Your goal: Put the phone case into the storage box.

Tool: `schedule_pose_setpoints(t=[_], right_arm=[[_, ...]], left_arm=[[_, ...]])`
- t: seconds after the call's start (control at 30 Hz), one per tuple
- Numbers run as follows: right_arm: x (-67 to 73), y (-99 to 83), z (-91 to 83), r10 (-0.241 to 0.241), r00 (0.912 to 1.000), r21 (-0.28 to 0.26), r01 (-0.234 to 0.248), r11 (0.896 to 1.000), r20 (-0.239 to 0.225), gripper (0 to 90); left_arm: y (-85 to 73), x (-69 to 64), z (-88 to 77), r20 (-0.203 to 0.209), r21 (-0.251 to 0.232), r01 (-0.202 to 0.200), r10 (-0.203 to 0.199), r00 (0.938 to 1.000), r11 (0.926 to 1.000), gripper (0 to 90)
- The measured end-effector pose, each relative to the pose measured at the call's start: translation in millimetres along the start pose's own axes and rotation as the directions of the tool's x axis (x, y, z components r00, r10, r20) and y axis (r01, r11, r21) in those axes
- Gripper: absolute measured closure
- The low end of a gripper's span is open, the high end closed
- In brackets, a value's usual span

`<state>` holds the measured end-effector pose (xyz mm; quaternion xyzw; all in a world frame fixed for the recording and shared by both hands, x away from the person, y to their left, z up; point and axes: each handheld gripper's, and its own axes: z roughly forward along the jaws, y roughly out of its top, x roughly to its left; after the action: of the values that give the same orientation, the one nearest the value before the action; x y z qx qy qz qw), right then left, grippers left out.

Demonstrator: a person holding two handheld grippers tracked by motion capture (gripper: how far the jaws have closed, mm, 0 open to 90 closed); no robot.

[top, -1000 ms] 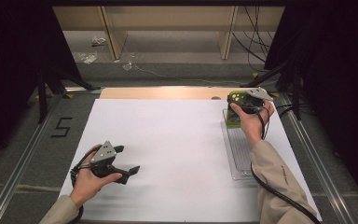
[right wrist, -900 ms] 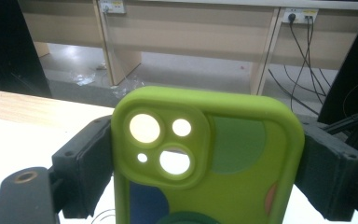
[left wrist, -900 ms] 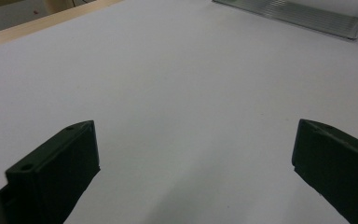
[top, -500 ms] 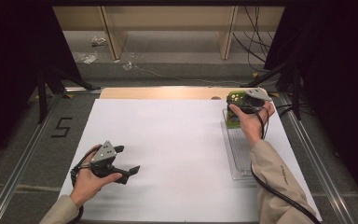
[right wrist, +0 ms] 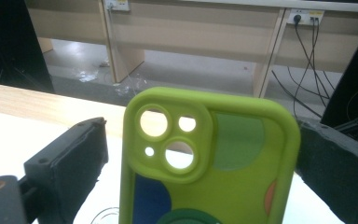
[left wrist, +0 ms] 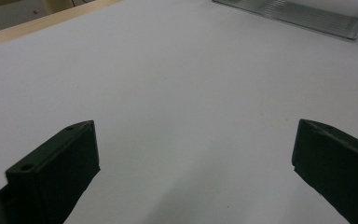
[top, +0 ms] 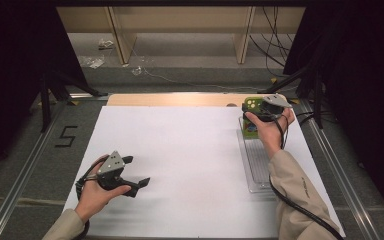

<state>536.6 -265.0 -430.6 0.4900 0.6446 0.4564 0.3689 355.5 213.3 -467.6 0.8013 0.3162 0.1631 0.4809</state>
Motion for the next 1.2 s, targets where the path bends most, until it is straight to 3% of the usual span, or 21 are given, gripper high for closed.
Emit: schedule_pose_setpoints(t=[0.63, 1.2], right_arm=[[3.6, 3.0, -18.5, 0.006, 1.0, 0.021, -0.007, 1.0, 0.007, 5.8], [4.5, 2.2, -30.1, 0.017, 0.9997, 0.017, -0.016, 1.0, -0.019, 7.0]], left_arm=[[0.9, -0.8, 0.0, -0.001, -0.003, -0.001, 0.001, 1.0, 1.0, 0.1], [1.6, -1.2, 0.8, 0.001, -0.003, -0.003, 0.003, 1.0, 1.0, 0.1]])
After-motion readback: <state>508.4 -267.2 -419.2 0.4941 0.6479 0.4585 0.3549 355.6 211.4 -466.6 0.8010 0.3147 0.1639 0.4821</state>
